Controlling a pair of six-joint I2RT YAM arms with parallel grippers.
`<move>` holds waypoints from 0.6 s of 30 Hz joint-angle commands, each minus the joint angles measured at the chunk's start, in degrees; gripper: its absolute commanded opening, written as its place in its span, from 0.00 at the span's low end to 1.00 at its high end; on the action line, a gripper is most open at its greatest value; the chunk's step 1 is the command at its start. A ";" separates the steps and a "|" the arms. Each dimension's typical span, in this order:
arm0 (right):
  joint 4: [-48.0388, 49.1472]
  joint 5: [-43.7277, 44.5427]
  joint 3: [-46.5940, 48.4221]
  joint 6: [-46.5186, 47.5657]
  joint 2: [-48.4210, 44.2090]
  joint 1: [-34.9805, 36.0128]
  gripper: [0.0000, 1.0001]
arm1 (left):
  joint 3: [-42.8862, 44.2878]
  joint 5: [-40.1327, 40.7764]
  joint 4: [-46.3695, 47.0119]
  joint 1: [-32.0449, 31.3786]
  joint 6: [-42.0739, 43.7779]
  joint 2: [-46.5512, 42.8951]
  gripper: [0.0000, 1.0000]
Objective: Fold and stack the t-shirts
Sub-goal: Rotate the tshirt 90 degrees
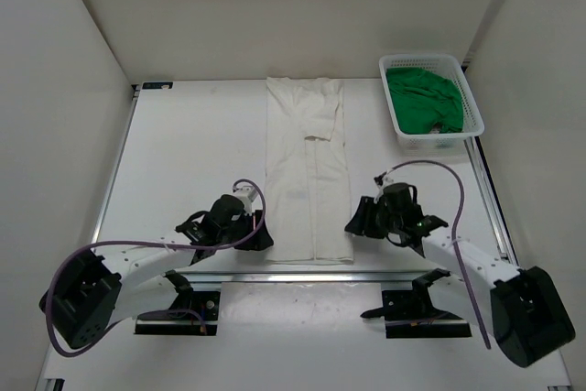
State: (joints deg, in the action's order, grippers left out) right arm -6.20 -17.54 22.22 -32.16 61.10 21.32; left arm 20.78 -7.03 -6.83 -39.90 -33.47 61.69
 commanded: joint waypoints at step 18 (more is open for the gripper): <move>-8.66 0.14 -14.04 -11.87 -21.11 9.88 0.28 | -7.59 -0.62 -0.46 -9.75 -6.25 -0.69 0.55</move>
State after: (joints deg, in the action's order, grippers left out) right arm -13.32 -16.80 8.86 -42.52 40.62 31.00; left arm 16.47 -7.97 -0.75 -48.64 -38.74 61.69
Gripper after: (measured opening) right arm 0.291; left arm 0.552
